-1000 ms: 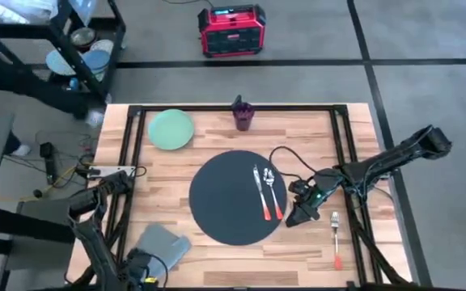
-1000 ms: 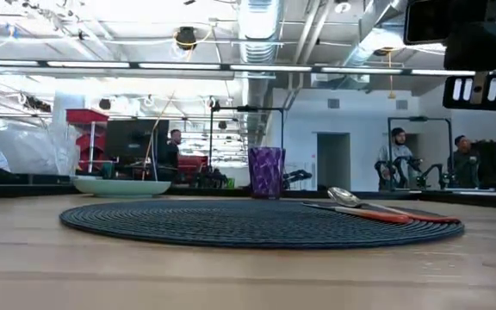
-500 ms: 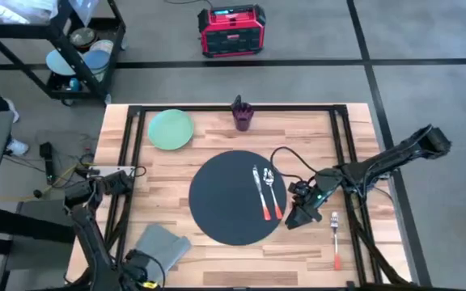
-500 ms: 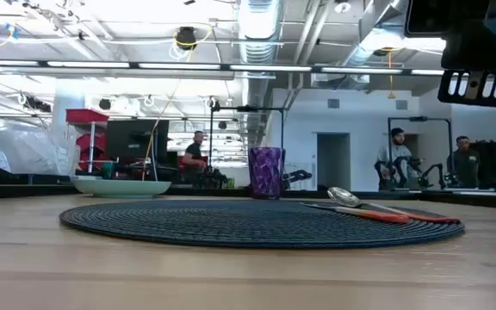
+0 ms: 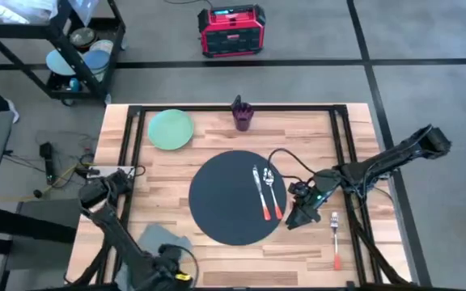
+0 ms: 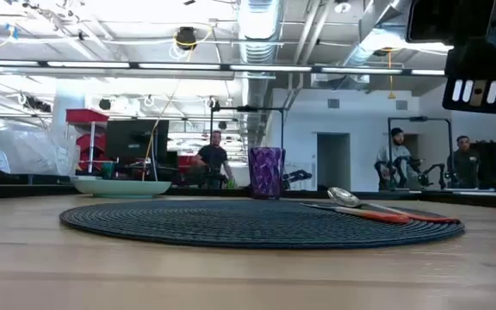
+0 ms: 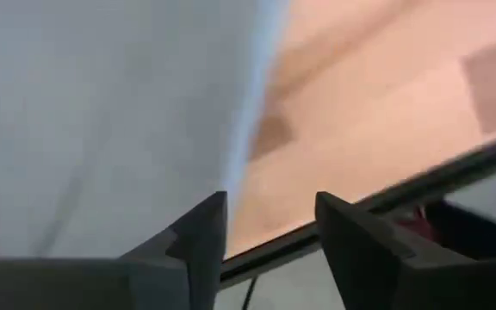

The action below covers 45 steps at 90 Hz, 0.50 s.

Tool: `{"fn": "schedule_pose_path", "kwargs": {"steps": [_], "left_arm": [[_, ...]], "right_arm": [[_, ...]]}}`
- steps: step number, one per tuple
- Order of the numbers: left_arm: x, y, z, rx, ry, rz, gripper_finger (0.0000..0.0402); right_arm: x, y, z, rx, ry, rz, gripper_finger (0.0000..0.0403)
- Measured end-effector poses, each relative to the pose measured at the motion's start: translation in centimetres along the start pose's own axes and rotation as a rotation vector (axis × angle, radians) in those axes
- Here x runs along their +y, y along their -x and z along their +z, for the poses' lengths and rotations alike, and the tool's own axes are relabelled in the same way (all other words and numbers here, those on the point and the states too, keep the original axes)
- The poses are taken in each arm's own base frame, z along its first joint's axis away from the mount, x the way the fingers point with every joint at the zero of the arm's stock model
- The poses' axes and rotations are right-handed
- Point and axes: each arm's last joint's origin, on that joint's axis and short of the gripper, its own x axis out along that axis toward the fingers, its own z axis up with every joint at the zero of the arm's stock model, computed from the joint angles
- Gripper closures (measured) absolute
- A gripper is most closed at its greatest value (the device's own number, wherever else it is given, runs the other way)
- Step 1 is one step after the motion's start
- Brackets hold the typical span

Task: Set table place
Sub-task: Fold the table napkin

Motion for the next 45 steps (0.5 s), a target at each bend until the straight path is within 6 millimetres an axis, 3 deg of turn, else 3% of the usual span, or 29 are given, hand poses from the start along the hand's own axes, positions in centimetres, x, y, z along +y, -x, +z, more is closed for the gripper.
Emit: {"fn": "schedule_pose_path", "kwargs": {"steps": [9,27,45], "left_arm": [[0.3,-1.8,1.0,-0.004,0.046,0.111,0.0282],[2.5,-3.7,1.6,-0.012,0.107,0.287,0.0336],[1.8,-5.6,1.4,0.067,0.067,0.111,0.0396]], "right_arm": [[0.1,-0.1,-0.1,0.006,-0.005,0.002,0.0188],[0.1,-0.1,-0.4,0.018,-0.057,0.003,0.0188],[0.4,-0.4,-1.1,0.053,-0.061,0.012,0.0188]]}}
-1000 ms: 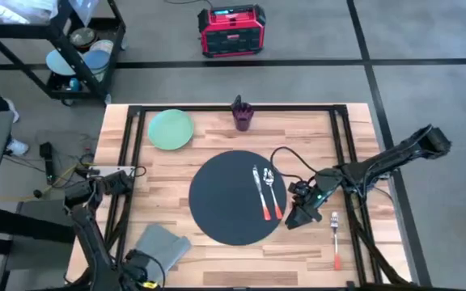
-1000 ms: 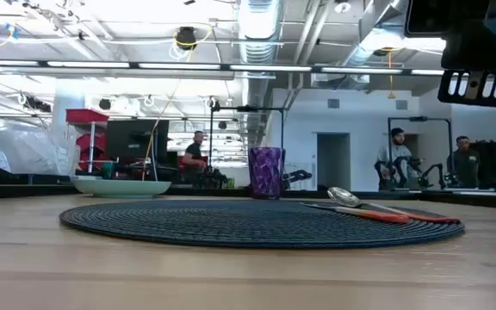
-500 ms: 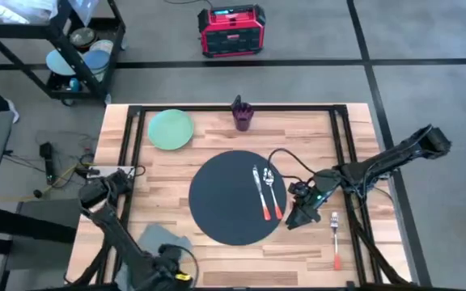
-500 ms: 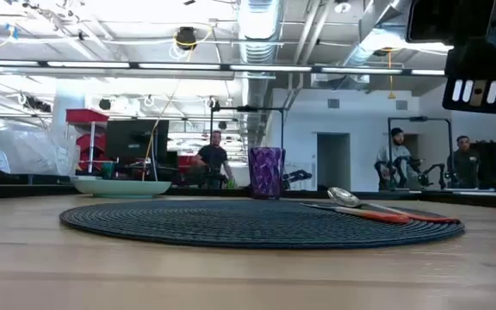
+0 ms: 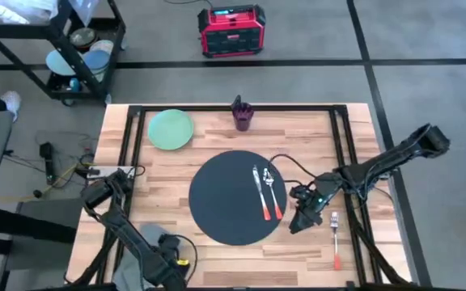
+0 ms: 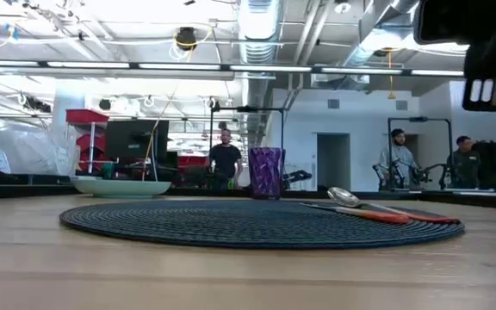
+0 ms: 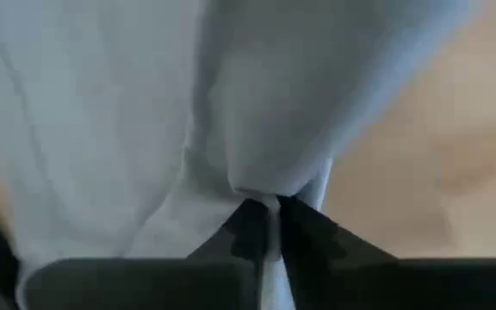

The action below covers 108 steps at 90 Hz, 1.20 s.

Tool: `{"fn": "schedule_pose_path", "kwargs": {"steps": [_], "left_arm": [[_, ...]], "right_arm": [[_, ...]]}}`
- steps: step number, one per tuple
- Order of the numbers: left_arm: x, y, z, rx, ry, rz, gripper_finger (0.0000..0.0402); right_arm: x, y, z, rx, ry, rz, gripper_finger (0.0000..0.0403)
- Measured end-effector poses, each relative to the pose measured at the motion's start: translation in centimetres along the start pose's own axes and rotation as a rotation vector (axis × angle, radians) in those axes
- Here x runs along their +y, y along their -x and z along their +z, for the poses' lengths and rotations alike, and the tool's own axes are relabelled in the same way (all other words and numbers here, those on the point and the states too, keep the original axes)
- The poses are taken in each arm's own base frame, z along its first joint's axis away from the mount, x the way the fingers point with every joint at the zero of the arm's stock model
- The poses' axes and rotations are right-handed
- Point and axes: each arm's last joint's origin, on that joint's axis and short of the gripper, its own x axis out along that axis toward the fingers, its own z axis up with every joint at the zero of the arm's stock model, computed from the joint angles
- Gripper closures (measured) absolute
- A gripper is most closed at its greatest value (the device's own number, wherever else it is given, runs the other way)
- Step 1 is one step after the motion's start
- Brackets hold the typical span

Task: Set table place
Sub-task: Fold the table napkin

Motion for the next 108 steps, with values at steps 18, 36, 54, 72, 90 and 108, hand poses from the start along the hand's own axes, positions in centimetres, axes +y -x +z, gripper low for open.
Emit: {"fn": "schedule_pose_path", "kwargs": {"steps": [18,36,54,72,90,108], "left_arm": [[-1.6,-0.2,4.5,0.041,-0.037,0.013,0.0394],[-3.3,0.2,11.6,-0.067,-0.053,-0.032,0.0399],[-2.4,1.1,15.0,-0.174,0.012,0.026,0.04],[-1.7,4.8,15.0,-0.29,0.075,-0.136,0.0394],[0.8,10.5,14.4,-0.354,0.04,-0.32,0.0394],[3.6,11.9,14.7,-0.367,0.061,-0.202,0.0394]], "right_arm": [[0.0,-0.1,-0.3,0.015,-0.002,-0.011,0.0188],[-0.1,-0.1,-0.3,0.011,-0.004,-0.017,0.0188],[0.1,-0.3,-0.9,0.039,0.004,-0.013,0.0188],[0.4,-0.7,-2.1,0.084,0.023,-0.012,0.0188],[0.1,-0.9,-3.0,0.114,0.017,-0.068,0.0188],[-0.2,-0.9,-3.3,0.132,0.007,-0.104,0.0188]]}}
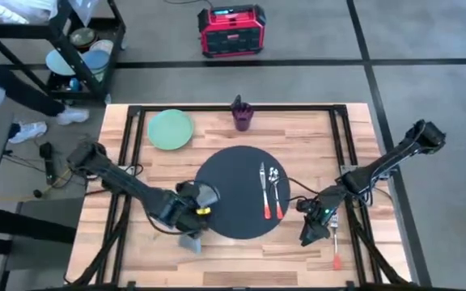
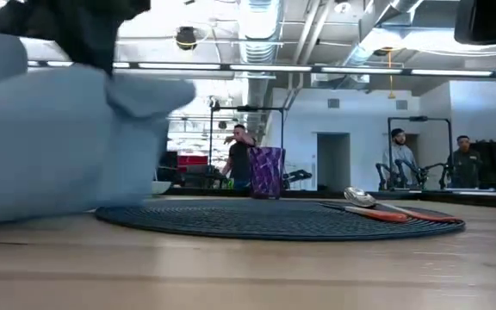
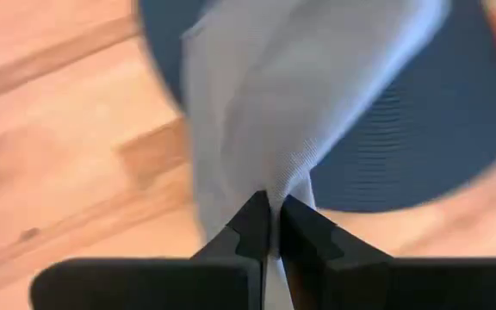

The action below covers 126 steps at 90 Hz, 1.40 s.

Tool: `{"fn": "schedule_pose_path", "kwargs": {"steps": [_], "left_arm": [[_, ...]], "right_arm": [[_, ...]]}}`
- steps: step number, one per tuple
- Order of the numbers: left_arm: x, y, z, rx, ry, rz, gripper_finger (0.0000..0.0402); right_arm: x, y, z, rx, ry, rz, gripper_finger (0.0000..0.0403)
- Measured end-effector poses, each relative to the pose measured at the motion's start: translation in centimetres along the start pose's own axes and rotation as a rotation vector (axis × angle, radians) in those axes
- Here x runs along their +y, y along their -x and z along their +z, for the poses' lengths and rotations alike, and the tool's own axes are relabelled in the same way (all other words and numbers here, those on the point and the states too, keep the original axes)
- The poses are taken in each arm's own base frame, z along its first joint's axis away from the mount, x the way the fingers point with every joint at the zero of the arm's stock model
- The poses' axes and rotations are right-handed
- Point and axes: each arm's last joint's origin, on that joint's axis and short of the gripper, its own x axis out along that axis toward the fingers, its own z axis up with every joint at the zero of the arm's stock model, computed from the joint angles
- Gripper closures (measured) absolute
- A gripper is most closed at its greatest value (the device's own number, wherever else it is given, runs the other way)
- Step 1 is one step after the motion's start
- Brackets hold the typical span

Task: Set table place
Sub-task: Fold the table napkin

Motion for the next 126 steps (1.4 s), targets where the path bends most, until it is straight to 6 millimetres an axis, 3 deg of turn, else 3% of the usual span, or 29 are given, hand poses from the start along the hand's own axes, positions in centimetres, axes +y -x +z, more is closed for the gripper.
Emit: {"fn": "schedule_pose_path", "kwargs": {"steps": [17,37,53,69,82,96,107,126], "left_arm": [[-1.8,-2.4,-0.9,0.067,-0.075,-0.006,0.0394],[-5.3,-5.6,-1.2,0.053,-0.216,-0.178,0.0391],[-6.3,-6.1,0.7,0.021,-0.247,-0.266,0.036],[-7.2,-6.4,2.1,0.029,-0.332,-0.361,0.0303],[-7.3,-6.4,2.5,0.032,-0.348,-0.38,0.0248],[-5.5,-6.9,2.3,0.09,-0.399,-0.201,0.0207],[-4.7,-7.6,2.1,0.109,-0.477,-0.151,0.0198],[-5.0,-8.6,2.0,0.095,-0.524,-0.23,0.0198]], "right_arm": [[0.0,0.0,0.0,-0.002,-0.007,0.001,0.0188],[0.0,0.0,0.0,-0.003,-0.024,0.003,0.0188],[0.1,0.0,0.1,-0.005,-0.024,0.01,0.0188],[0.3,0.0,0.1,-0.01,-0.017,0.028,0.0188],[0.3,0.0,0.1,-0.008,-0.032,0.033,0.0188],[0.3,0.0,0.1,-0.008,-0.033,0.032,0.0188],[0.3,0.0,0.1,-0.008,-0.033,0.031,0.0188],[0.3,0.0,0.1,-0.007,-0.043,0.03,0.0188]]}}
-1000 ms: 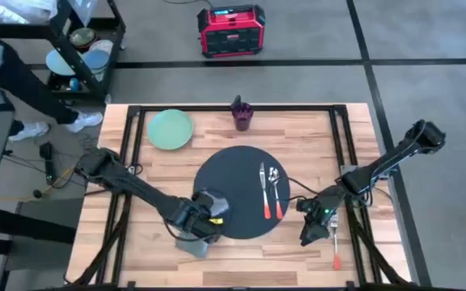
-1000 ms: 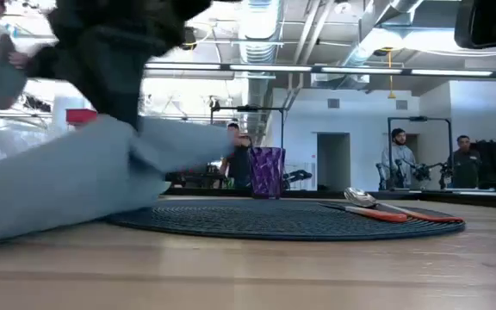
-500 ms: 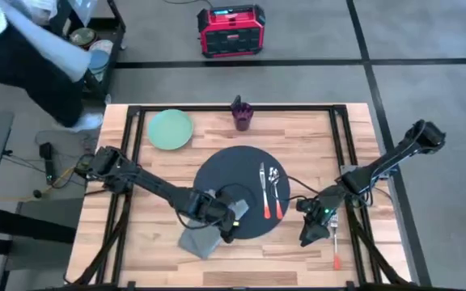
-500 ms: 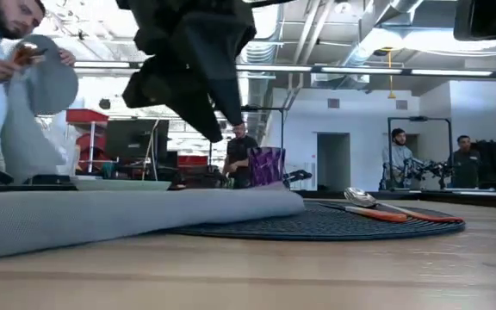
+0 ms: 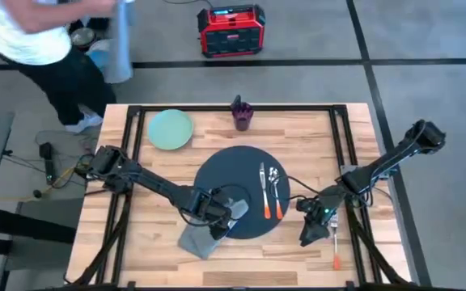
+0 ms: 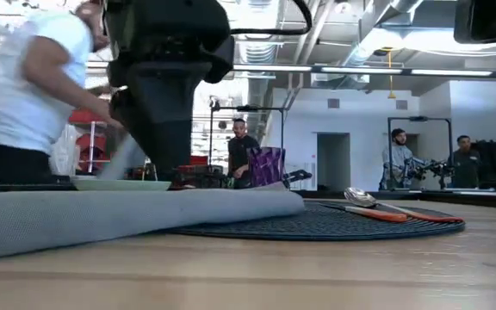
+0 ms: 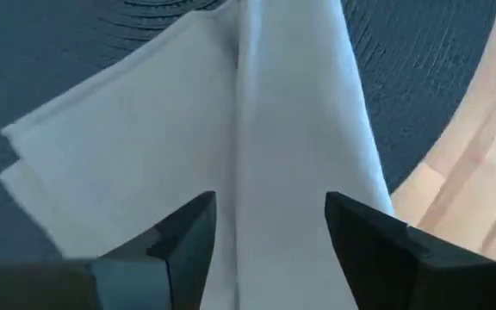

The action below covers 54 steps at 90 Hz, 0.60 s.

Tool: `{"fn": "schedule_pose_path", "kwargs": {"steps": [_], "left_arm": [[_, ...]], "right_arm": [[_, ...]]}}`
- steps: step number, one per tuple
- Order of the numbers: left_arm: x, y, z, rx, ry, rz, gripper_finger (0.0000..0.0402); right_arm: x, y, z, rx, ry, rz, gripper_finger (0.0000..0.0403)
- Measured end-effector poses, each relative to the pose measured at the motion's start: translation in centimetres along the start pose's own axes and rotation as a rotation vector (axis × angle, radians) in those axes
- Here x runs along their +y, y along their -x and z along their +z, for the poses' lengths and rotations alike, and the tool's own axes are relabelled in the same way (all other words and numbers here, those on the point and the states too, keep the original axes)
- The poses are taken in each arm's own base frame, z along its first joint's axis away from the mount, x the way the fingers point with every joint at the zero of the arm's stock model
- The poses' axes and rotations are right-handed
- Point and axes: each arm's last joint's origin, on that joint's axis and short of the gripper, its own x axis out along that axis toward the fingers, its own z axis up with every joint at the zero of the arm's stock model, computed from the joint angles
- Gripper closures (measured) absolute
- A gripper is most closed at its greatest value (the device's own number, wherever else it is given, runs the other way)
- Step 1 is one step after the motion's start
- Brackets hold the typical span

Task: Set table place
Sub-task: Fold the table napkin

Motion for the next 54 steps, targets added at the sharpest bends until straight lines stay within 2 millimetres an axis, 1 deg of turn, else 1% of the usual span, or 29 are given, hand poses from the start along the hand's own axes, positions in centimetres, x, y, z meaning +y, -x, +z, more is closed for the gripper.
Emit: {"fn": "schedule_pose_path", "kwargs": {"steps": [8,26,42,54], "left_arm": [[0.1,-0.4,0.0,-0.012,0.011,-0.014,0.0199],[1.0,-1.3,-0.1,-0.016,0.041,-0.01,0.0205],[1.9,-2.2,-0.3,-0.011,0.061,0.003,0.024],[2.0,-2.3,-0.2,-0.014,0.052,-0.001,0.0278]], "right_arm": [[0.0,0.0,0.0,0.0,0.0,0.0,0.0188],[0.0,0.0,0.0,0.0,-0.032,0.0,0.0188],[0.0,0.0,0.0,0.0,-0.05,0.0,0.0188],[0.0,0.0,0.0,0.0,-0.05,0.0,0.0188]]}}
